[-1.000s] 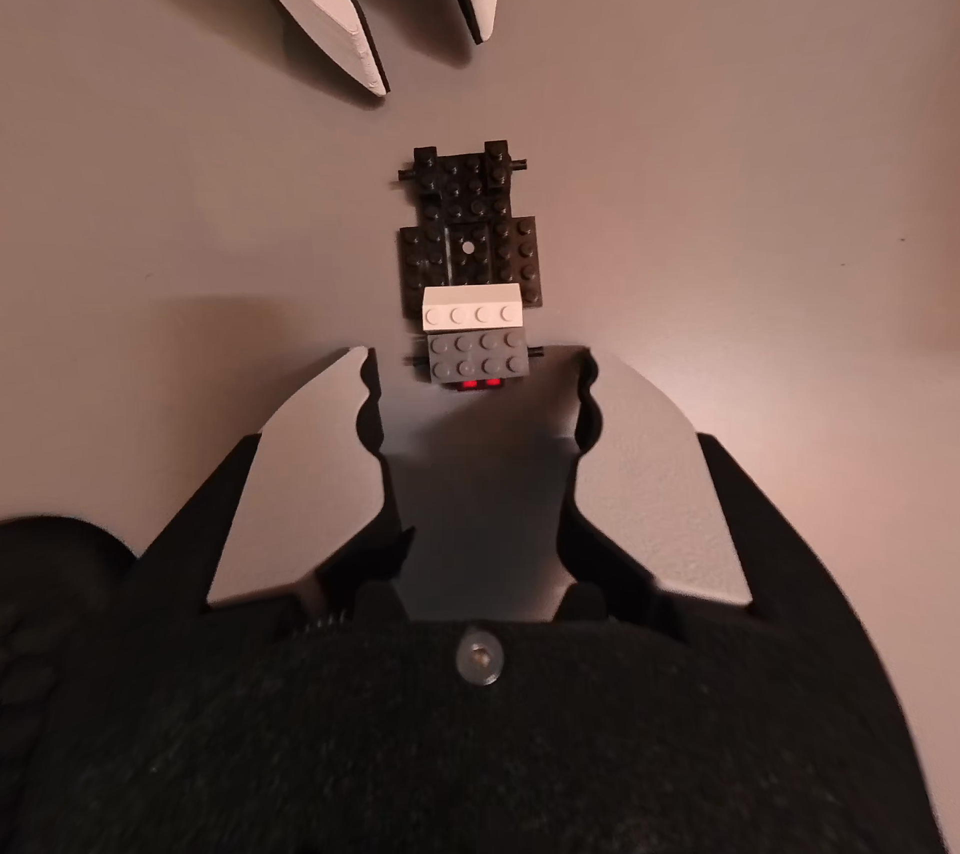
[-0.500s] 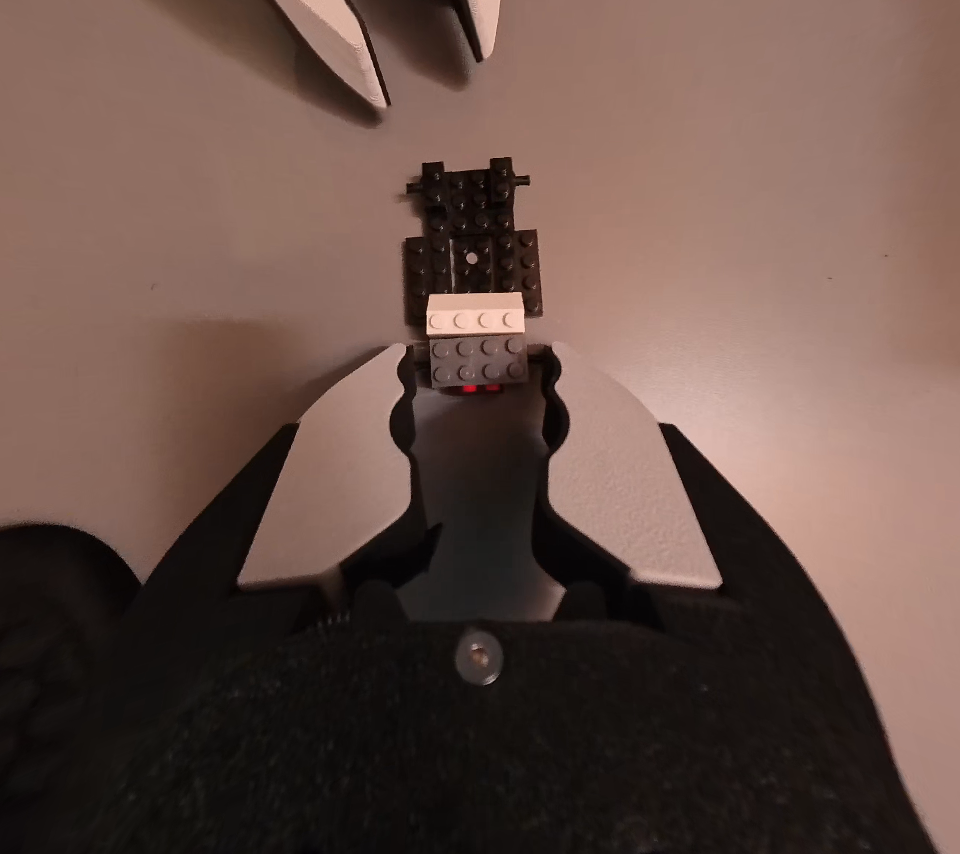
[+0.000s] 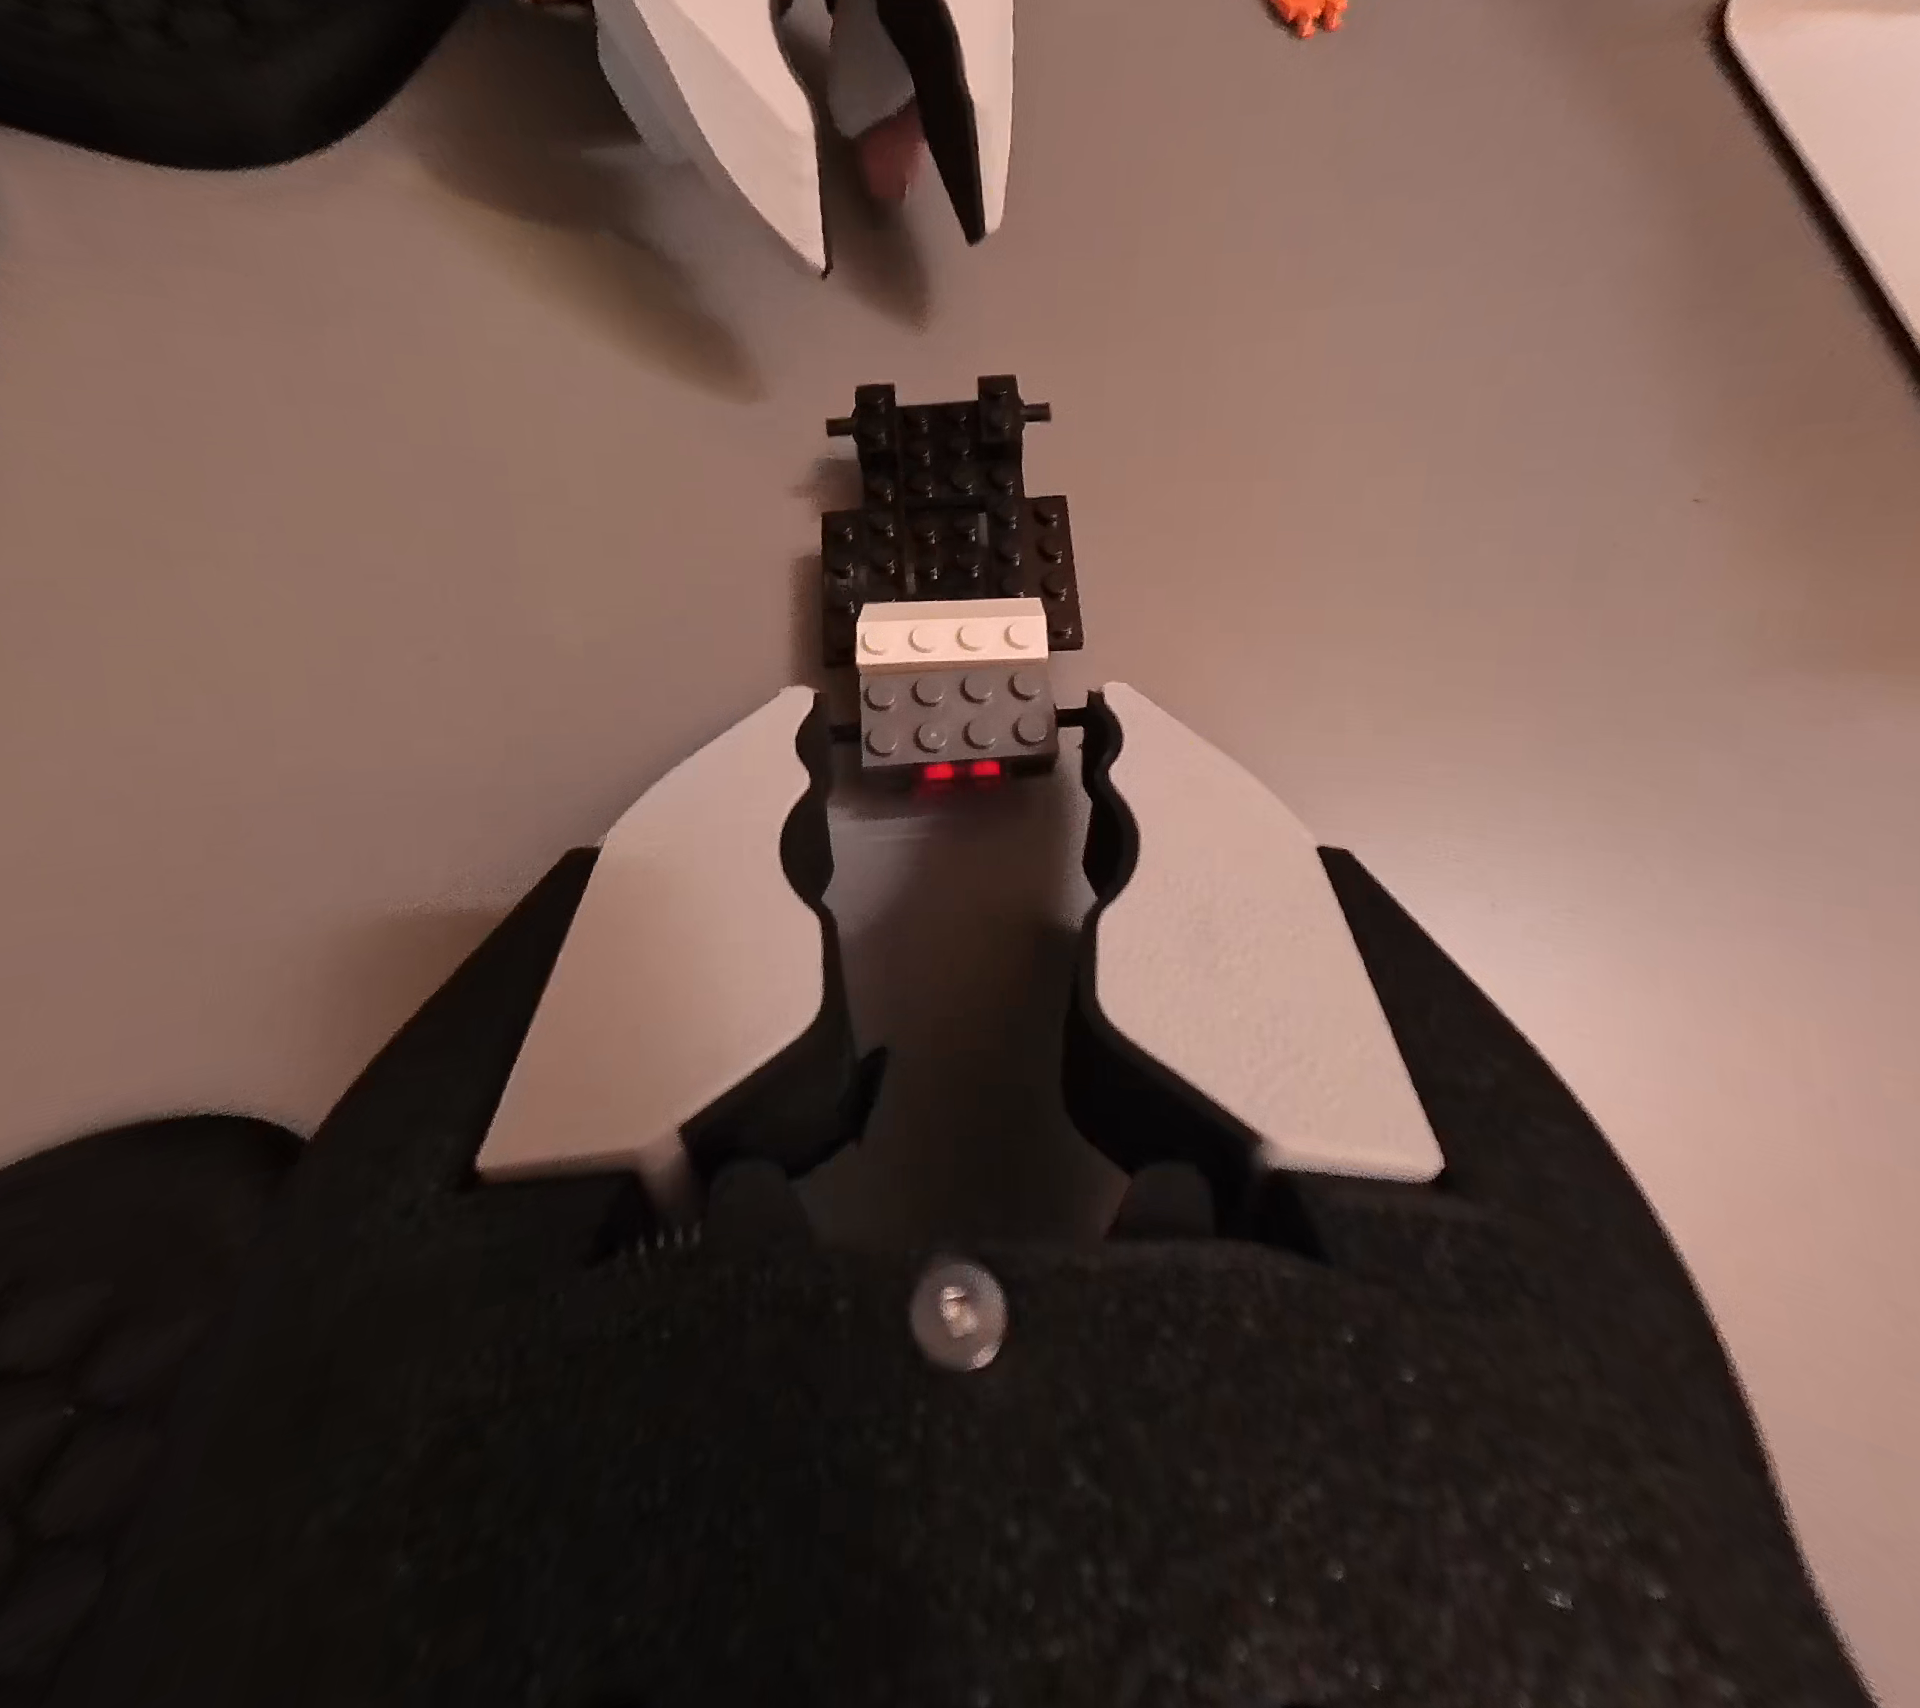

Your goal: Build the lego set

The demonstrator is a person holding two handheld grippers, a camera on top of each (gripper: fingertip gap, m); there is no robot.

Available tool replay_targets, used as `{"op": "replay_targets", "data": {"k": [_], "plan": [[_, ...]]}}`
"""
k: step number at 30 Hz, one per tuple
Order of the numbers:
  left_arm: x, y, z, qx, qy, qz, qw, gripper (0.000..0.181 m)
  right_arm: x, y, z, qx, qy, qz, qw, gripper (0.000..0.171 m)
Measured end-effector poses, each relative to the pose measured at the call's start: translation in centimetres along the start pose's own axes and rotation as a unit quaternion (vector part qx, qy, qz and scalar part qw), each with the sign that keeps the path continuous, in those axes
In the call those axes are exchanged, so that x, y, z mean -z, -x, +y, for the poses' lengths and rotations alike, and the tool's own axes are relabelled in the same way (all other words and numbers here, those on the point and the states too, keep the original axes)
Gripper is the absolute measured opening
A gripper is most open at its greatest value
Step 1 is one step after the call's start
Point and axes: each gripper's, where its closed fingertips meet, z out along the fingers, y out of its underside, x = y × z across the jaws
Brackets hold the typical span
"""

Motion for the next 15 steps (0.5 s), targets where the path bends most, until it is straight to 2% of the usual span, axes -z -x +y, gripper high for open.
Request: {"op": "replay_targets", "data": {"k": [8,15], "plan": [[-0.1,-1.5,-1.8,0.150,-0.024,0.101,0.983,0.032,1.1,1.1,-1.6,0.015,-0.042,0.005,0.999,0.046],[0.0,-3.5,-2.0,0.283,-0.008,0.201,0.938,0.030,1.2,2.1,-3.3,0.033,-0.077,0.004,0.996,0.046]]}}
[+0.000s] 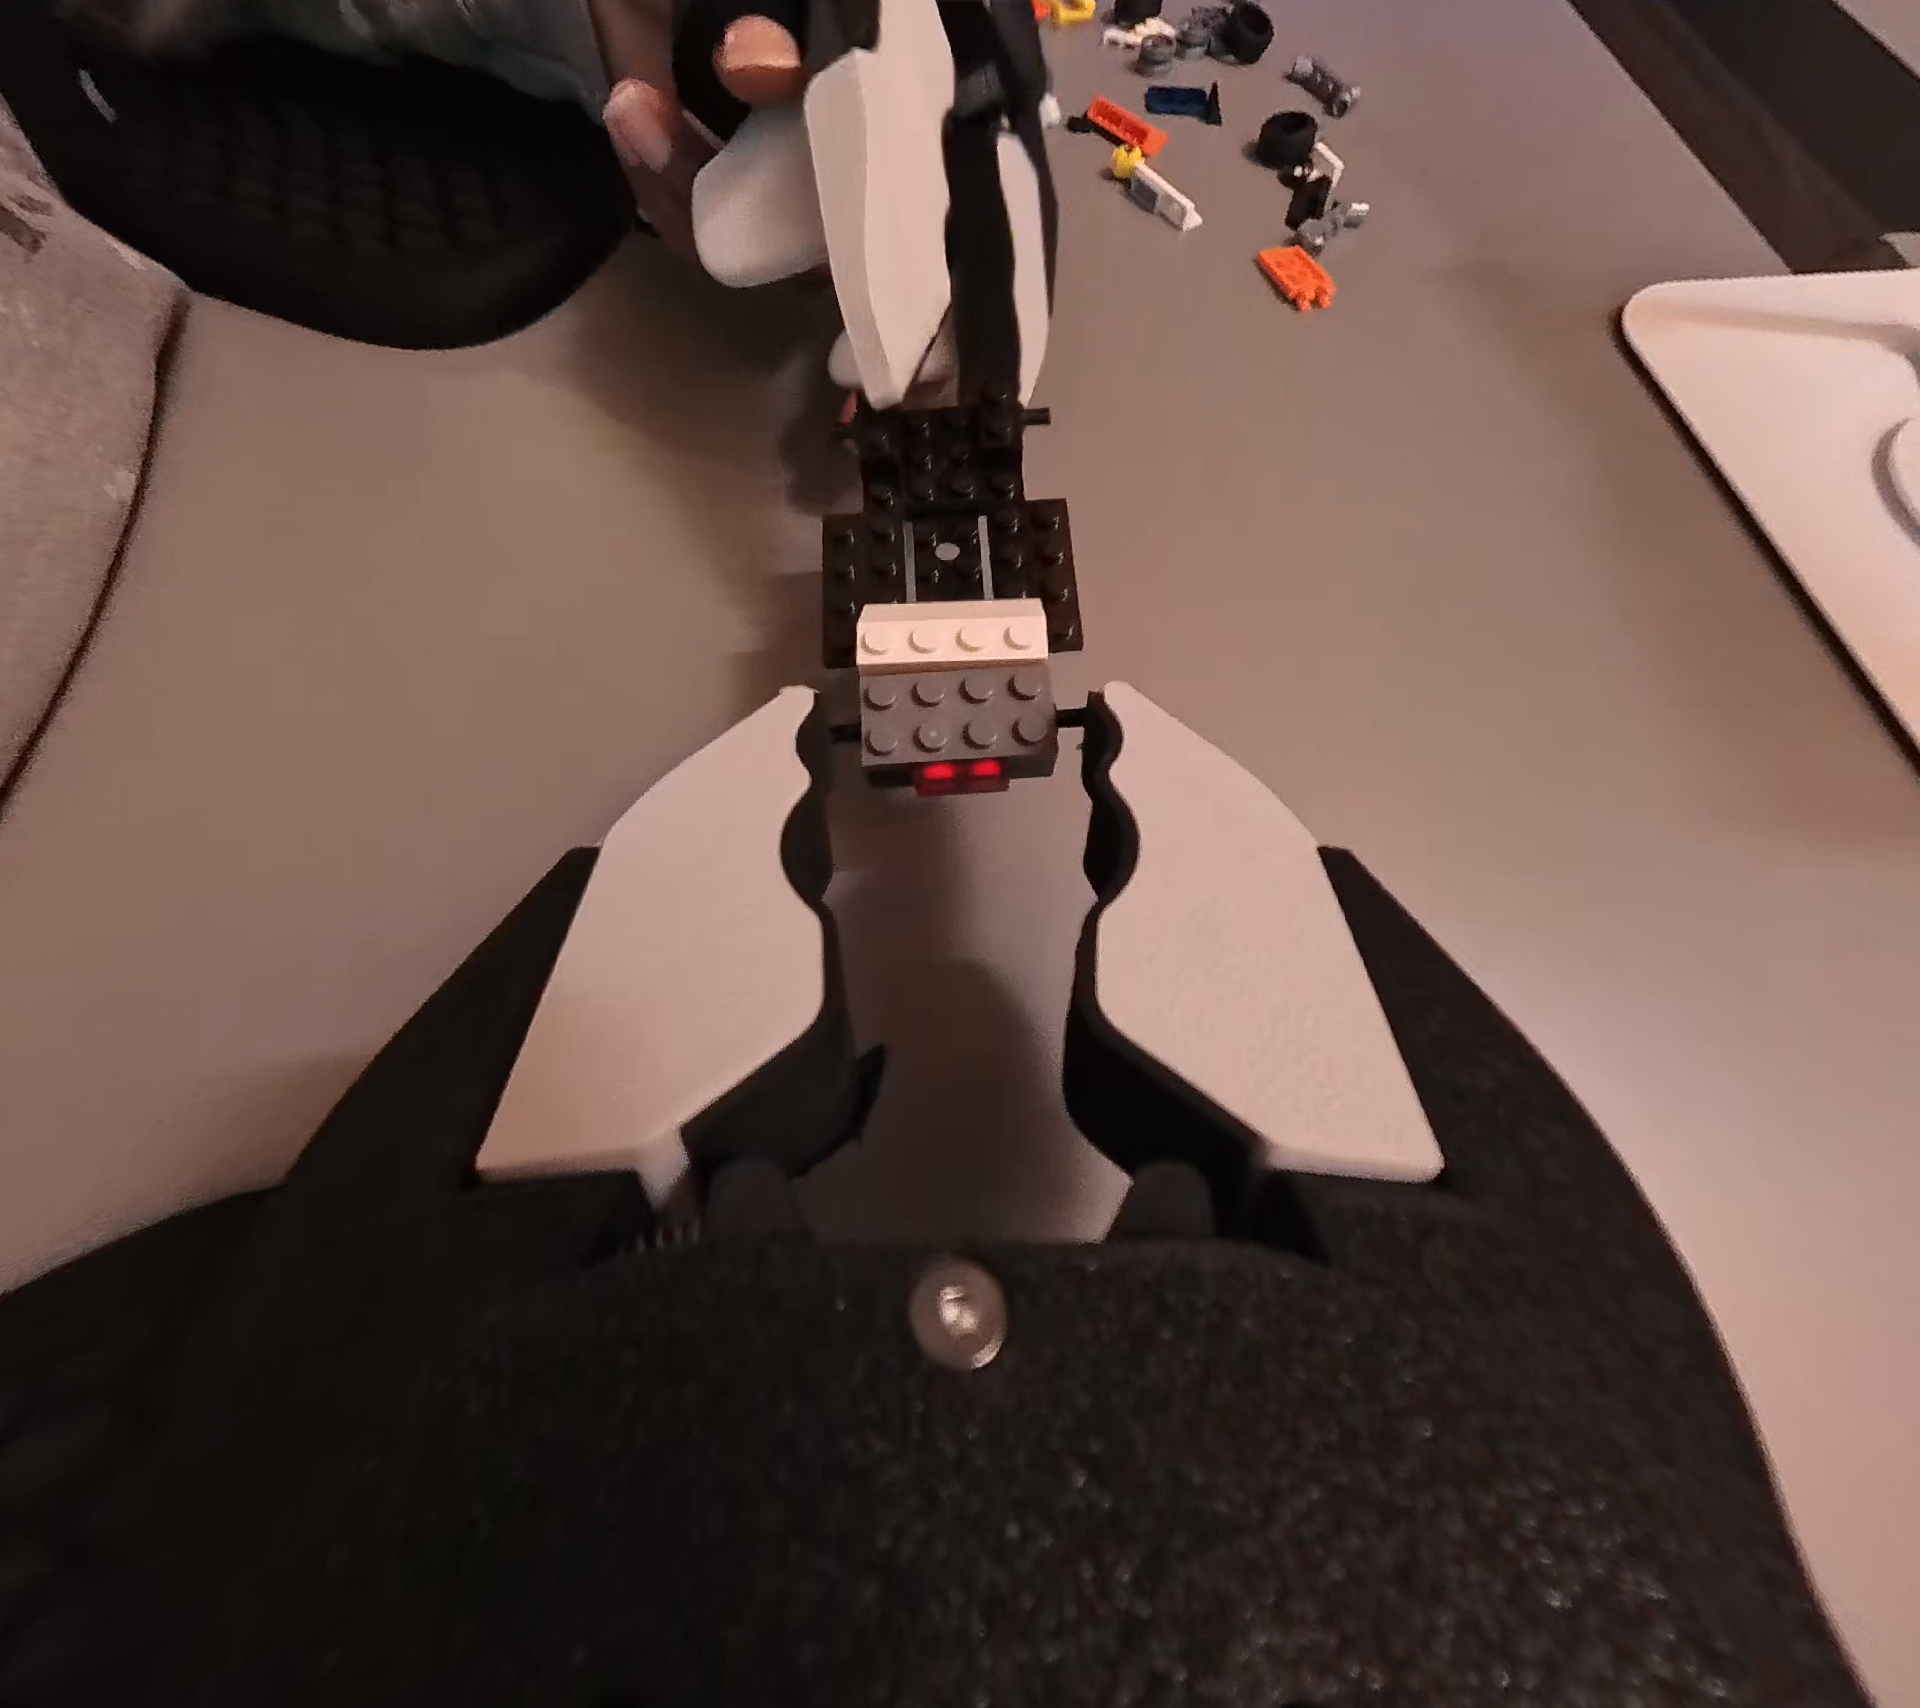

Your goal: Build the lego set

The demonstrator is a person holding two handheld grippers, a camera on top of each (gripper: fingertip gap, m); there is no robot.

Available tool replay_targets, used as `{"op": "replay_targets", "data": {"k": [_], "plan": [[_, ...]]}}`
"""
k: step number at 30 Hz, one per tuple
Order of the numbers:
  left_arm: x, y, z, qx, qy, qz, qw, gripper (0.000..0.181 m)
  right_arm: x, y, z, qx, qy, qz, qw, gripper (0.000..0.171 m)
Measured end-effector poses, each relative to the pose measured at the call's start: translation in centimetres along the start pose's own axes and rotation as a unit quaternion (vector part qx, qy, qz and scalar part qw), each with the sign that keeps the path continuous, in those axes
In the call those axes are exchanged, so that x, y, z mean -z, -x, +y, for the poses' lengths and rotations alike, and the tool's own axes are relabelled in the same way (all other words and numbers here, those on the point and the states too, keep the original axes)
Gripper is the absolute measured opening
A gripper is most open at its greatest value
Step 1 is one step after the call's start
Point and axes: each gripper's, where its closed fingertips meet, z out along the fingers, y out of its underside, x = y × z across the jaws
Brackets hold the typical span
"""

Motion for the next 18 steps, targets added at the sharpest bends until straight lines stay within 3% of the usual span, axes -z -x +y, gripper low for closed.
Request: {"op": "replay_targets", "data": {"k": [11,18], "plan": [[-0.7,-1.5,0.7,0.113,-0.011,0.059,0.992,0.010,-0.3,1.0,-0.5,0.016,-0.006,-0.008,1.000,0.046],[-0.9,-1.0,1.7,0.167,-0.008,0.061,0.984,0.008,-0.5,1.6,-0.2,0.012,0.011,-0.017,1.000,0.046]]}}
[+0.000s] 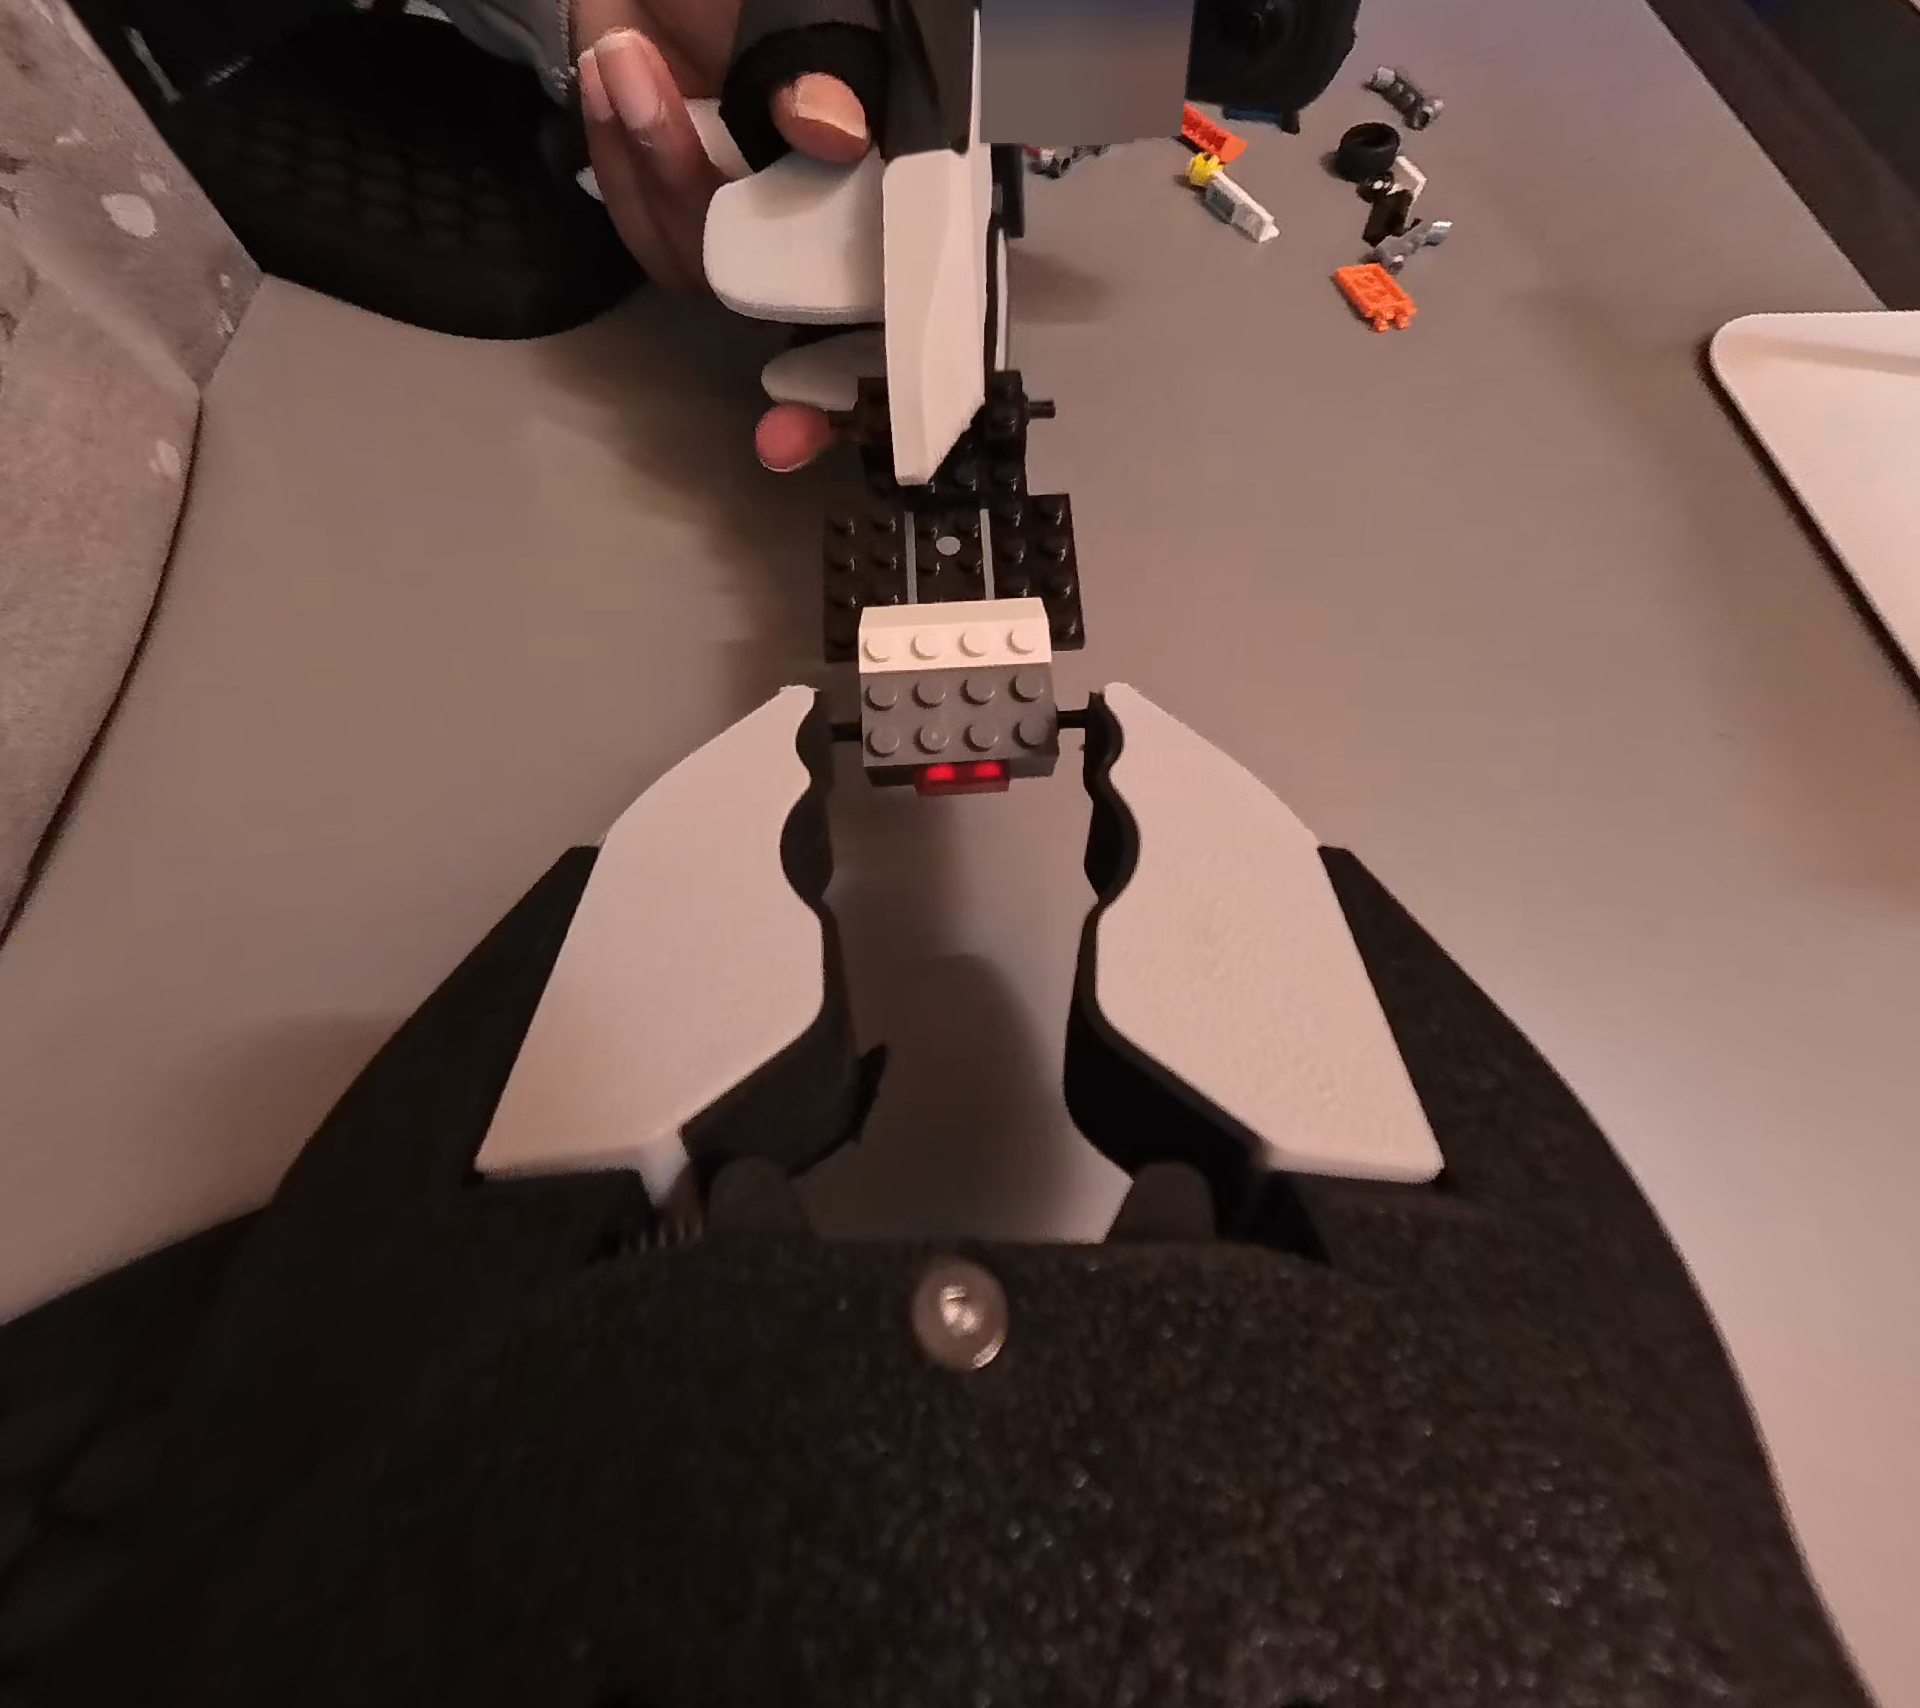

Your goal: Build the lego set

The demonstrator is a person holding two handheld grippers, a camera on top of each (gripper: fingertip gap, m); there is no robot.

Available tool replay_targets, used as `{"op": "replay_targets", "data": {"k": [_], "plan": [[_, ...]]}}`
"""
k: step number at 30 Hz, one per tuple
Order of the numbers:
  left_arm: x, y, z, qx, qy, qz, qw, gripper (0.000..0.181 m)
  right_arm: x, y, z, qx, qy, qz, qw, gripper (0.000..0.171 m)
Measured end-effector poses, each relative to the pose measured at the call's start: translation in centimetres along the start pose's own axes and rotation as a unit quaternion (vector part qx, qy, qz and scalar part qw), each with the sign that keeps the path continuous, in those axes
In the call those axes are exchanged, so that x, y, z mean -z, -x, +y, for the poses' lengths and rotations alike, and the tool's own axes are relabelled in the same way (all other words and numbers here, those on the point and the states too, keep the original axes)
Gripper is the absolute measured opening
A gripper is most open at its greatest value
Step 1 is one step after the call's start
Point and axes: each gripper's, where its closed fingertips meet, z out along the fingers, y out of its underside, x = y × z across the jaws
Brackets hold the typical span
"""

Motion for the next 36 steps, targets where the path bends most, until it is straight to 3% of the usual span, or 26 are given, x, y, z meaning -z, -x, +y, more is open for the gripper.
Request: {"op": "replay_targets", "data": {"k": [6,13,17,23,30,36], "plan": [[-0.2,0.2,0.3,-0.002,0.007,-0.016,1.000,0.008,0.1,0.2,0.3,-0.035,0.014,-0.023,0.999,0.053],[-0.7,0.2,1.3,-0.019,0.035,-0.026,0.999,0.006,1.1,1.8,-0.4,-0.154,0.061,-0.205,0.965,0.064],[-0.9,0.4,1.7,-0.009,0.041,-0.025,0.999,0.006,0.4,2.4,-0.6,-0.192,0.098,-0.265,0.940,0.064],[-0.4,0.9,1.8,0.013,0.032,-0.035,0.999,0.006,-1.3,2.6,0.7,-0.169,0.154,-0.258,0.939,0.065],[-0.3,1.2,2.0,0.011,0.040,-0.035,0.999,0.006,-1.8,2.4,0.9,-0.186,0.155,-0.278,0.930,0.056],[-0.3,1.3,2.0,-0.005,0.043,-0.043,0.998,0.006,-1.7,2.9,0.7,-0.193,0.153,-0.295,0.923,0.058]]}}
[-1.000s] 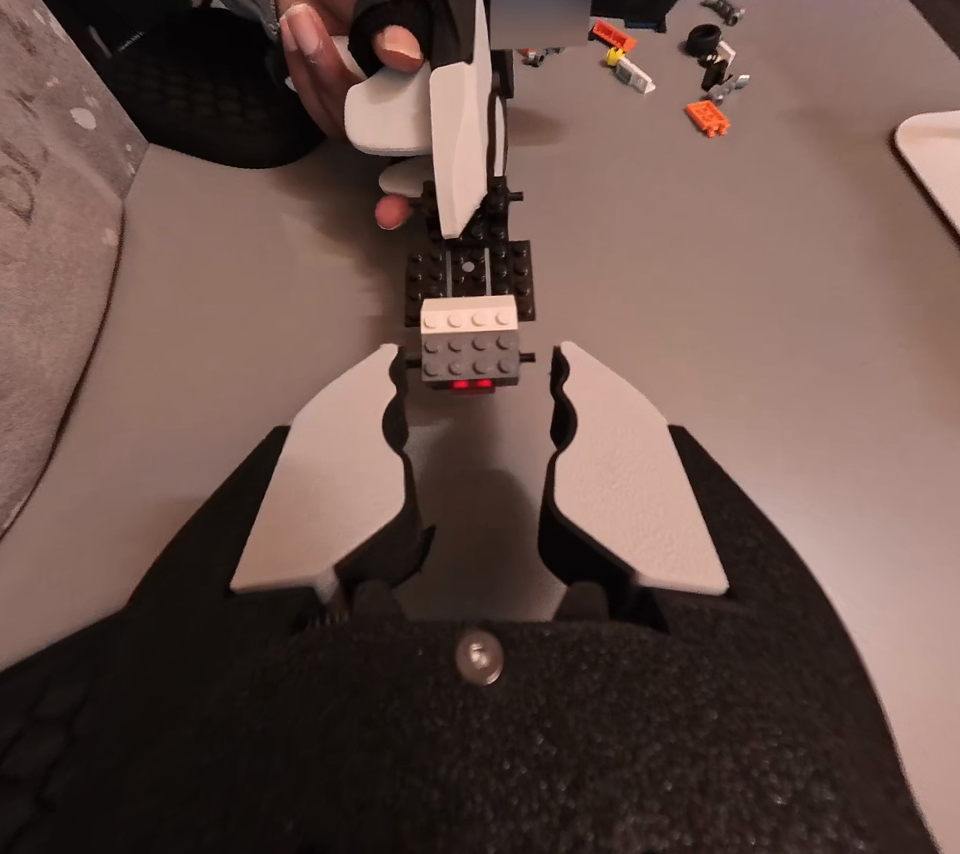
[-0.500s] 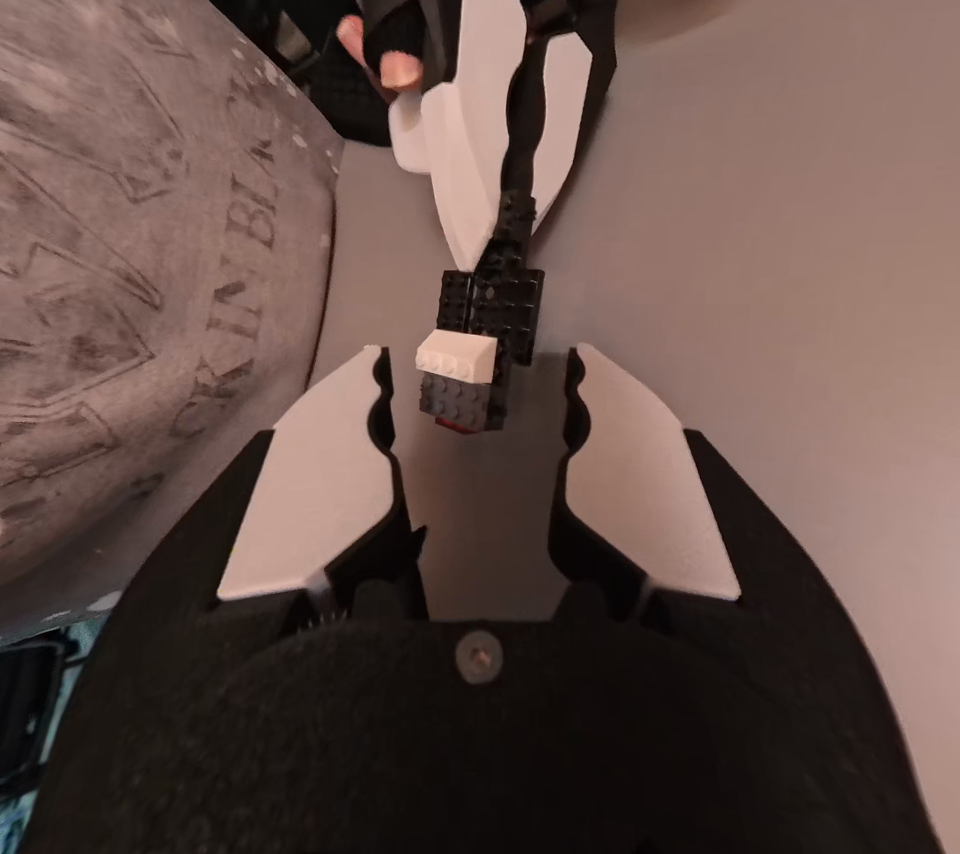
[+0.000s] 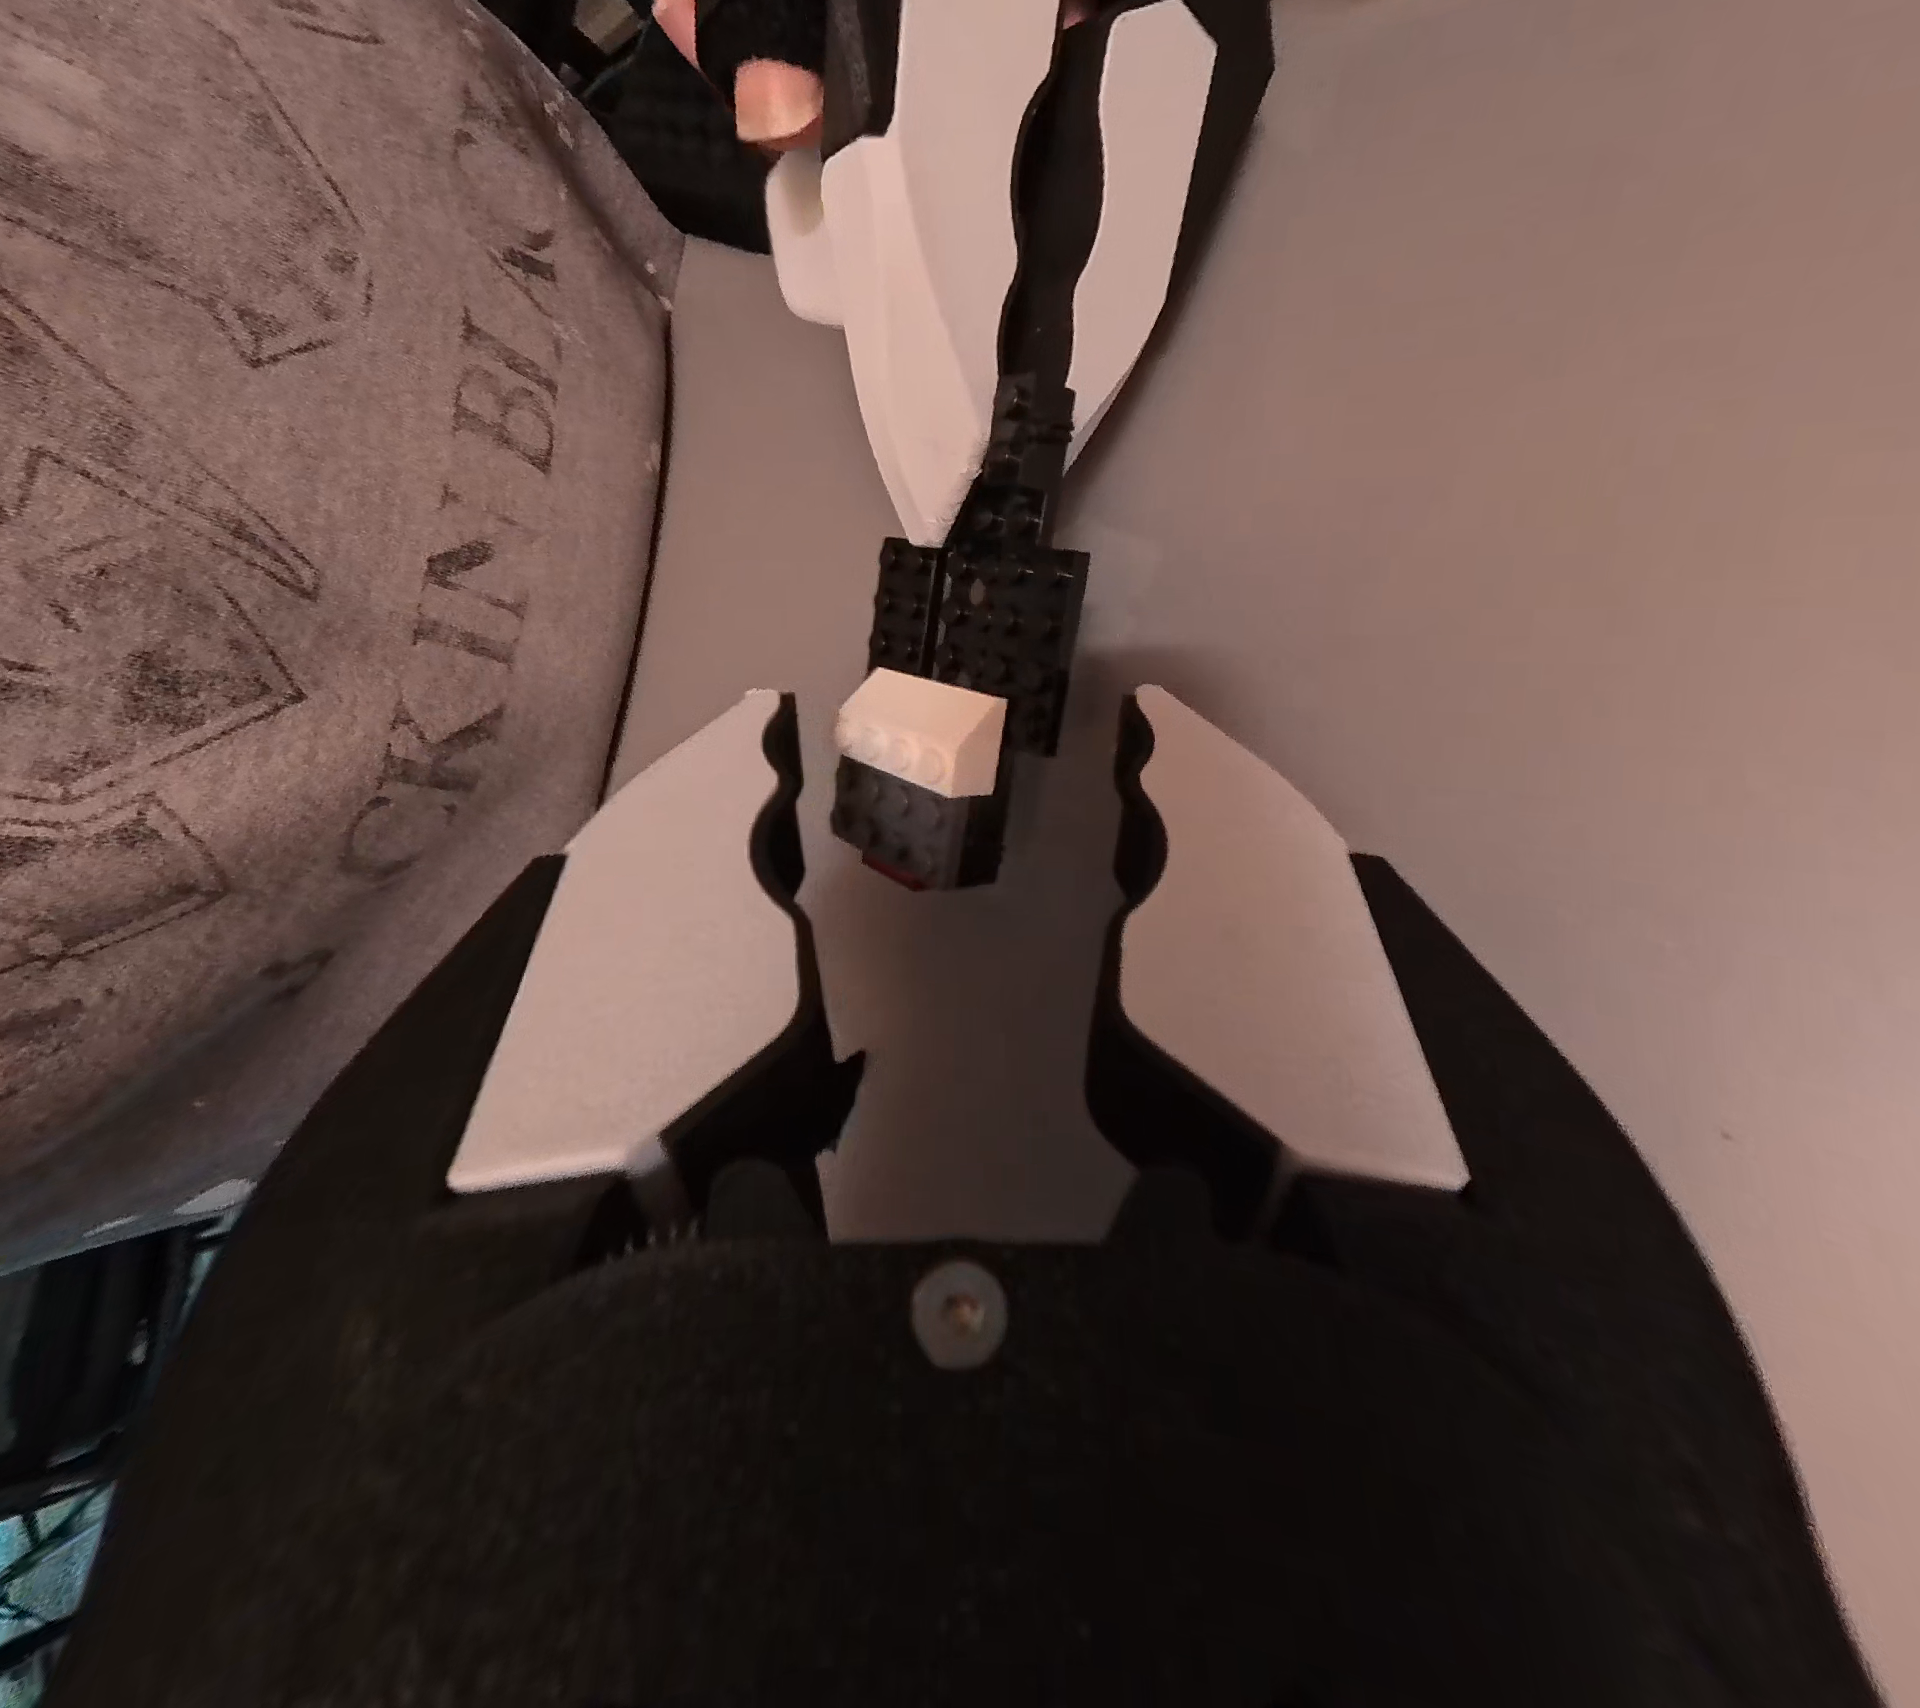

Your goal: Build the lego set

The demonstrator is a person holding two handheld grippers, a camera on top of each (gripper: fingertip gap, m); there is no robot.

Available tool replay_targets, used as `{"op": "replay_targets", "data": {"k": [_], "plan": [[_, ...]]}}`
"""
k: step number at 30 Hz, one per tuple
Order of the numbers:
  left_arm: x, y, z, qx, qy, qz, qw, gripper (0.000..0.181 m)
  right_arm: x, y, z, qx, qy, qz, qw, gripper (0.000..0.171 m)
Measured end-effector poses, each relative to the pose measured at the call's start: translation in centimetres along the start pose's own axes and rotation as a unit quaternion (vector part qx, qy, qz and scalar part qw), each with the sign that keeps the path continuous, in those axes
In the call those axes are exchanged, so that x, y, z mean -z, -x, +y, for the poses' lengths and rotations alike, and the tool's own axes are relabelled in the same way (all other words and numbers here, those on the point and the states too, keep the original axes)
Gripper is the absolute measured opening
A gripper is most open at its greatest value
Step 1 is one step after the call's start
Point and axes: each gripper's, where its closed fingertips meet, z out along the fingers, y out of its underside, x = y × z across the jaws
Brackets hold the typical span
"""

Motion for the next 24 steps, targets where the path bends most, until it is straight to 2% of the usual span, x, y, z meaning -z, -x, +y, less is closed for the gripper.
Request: {"op": "replay_targets", "data": {"k": [5,14,18,24], "plan": [[-0.1,-0.1,0.3,-0.008,0.014,-0.007,1.000,0.006,0.9,0.5,-0.6,-0.016,-0.014,-0.033,0.999,0.063],[-0.2,-1.7,0.8,-0.033,0.053,-0.008,0.998,0.006,-0.2,2.2,0.0,-0.073,0.016,-0.143,0.987,0.041],[0.0,-2.0,0.8,-0.037,0.056,-0.001,0.998,0.006,-0.2,3.2,-0.4,-0.087,0.004,-0.189,0.978,0.022],[0.2,-2.0,1.3,-0.037,0.071,0.012,0.997,0.006,-0.7,3.7,-0.3,-0.088,0.002,-0.204,0.975,0.019]]}}
